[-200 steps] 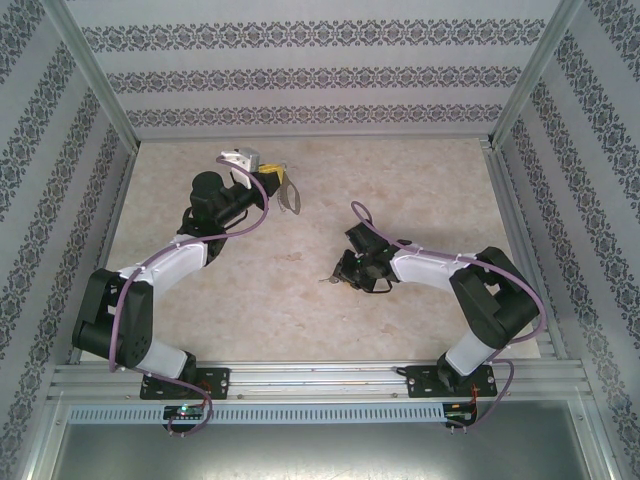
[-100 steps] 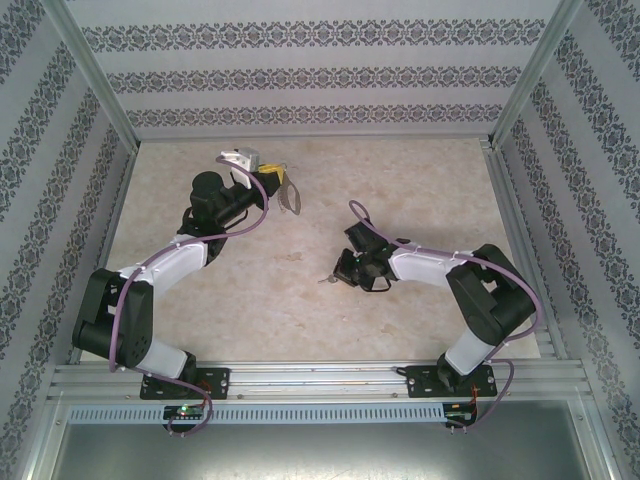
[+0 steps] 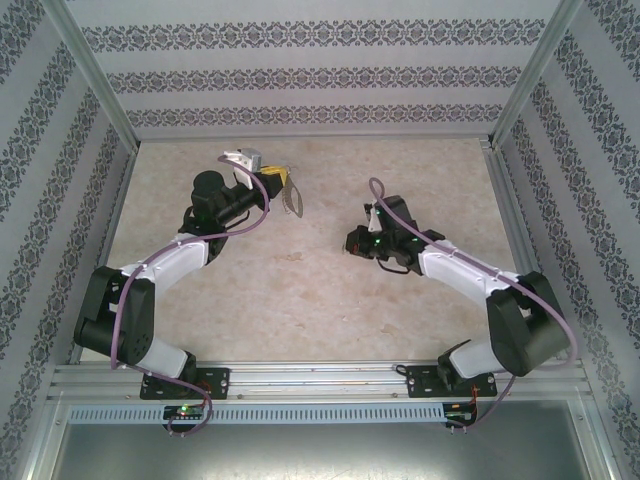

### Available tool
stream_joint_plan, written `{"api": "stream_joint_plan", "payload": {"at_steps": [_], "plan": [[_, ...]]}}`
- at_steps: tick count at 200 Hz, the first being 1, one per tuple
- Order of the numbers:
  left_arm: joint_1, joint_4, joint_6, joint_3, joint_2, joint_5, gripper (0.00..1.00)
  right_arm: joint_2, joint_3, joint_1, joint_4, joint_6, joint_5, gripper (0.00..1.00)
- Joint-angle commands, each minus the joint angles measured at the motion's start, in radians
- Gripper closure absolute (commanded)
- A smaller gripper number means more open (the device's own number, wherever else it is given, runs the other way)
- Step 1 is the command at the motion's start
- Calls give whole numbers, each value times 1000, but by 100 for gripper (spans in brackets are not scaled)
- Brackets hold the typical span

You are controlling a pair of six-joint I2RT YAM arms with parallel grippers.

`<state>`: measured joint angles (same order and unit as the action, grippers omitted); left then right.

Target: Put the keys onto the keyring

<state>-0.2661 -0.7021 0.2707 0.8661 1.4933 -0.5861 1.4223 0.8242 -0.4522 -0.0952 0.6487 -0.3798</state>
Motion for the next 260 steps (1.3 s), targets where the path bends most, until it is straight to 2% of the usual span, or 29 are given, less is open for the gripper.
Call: {"api": "stream_joint_plan", "payload": {"at_steps": [1, 10, 28, 46, 91, 142, 167, 243, 260], "plan": [[6, -25, 19, 43, -10, -43, 100, -11, -3, 44, 173, -162, -199, 100], [5, -21, 20, 42, -10, -45, 100, 2, -11, 56, 239, -178, -275, 100], [1, -5, 19, 40, -17, -55, 100, 45, 5, 59, 240, -206, -326, 100], [-1, 14, 12, 32, -31, -55, 100, 92, 46, 58, 160, -235, -319, 100], [-3, 31, 3, 8, -66, -35, 100, 127, 172, 27, -193, -362, -164, 100], [-3, 35, -6, -6, -86, -7, 100, 194, 298, -125, -487, -503, 140, 100], [-3, 39, -10, -6, -92, -3, 100, 237, 317, -161, -504, -509, 202, 100], [-3, 47, -12, -9, -103, 6, 100, 405, 358, -216, -424, -452, 146, 100], [-3, 51, -16, -8, -106, 8, 100, 410, 359, -216, -419, -432, 153, 87]]}}
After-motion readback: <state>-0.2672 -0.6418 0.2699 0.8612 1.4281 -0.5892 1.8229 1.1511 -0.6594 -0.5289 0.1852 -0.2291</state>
